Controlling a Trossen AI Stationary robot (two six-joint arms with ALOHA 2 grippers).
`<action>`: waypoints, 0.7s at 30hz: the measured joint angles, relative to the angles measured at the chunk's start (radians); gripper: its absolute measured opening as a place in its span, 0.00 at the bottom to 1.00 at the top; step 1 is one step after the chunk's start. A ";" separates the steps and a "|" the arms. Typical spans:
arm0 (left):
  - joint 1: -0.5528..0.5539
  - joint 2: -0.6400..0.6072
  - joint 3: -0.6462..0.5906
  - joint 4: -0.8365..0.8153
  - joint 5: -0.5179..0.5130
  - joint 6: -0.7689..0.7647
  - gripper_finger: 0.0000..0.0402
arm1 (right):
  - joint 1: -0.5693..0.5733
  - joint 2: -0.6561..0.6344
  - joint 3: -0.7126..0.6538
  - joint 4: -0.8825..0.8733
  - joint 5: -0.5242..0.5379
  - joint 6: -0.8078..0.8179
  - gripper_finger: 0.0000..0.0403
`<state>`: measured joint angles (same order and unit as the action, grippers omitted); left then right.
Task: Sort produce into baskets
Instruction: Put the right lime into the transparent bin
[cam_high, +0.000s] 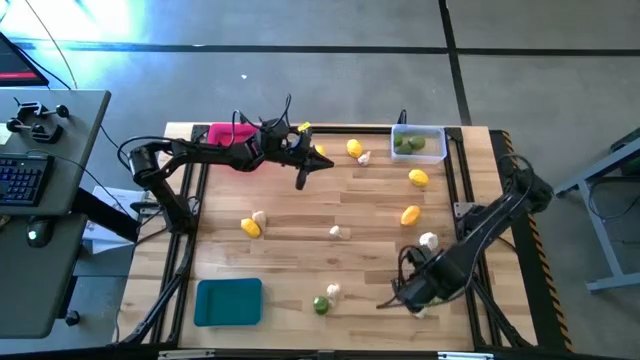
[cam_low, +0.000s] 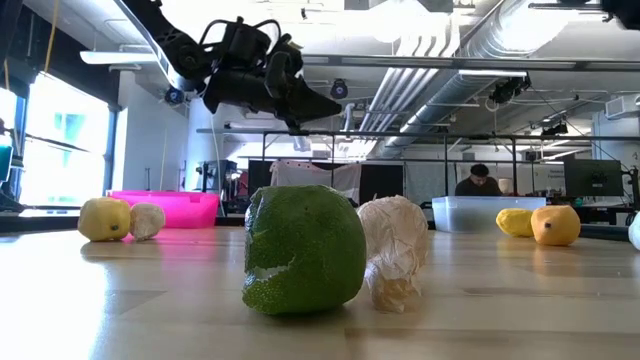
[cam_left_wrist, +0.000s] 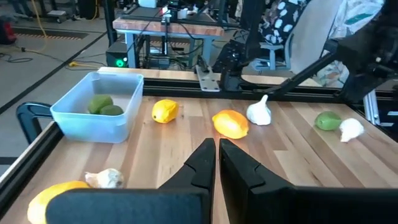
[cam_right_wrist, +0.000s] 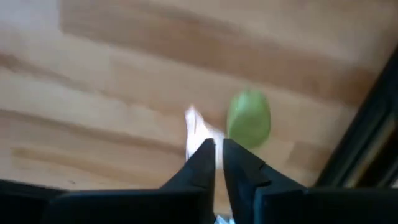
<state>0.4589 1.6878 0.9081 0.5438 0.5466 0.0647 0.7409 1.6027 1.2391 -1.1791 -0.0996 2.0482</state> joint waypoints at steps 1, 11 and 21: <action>-0.004 0.000 0.000 0.000 -0.001 0.002 0.02 | 0.007 0.016 0.007 0.004 -0.021 0.017 0.10; -0.042 0.000 0.000 -0.001 -0.002 0.037 0.02 | 0.018 0.104 0.012 -0.007 -0.084 0.095 0.58; -0.084 0.000 0.000 -0.025 -0.010 0.060 0.02 | 0.033 0.104 -0.090 0.028 -0.084 0.179 0.66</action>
<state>0.3751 1.6878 0.9081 0.5186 0.5362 0.1249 0.7738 1.7065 1.1492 -1.1516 -0.1837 2.2276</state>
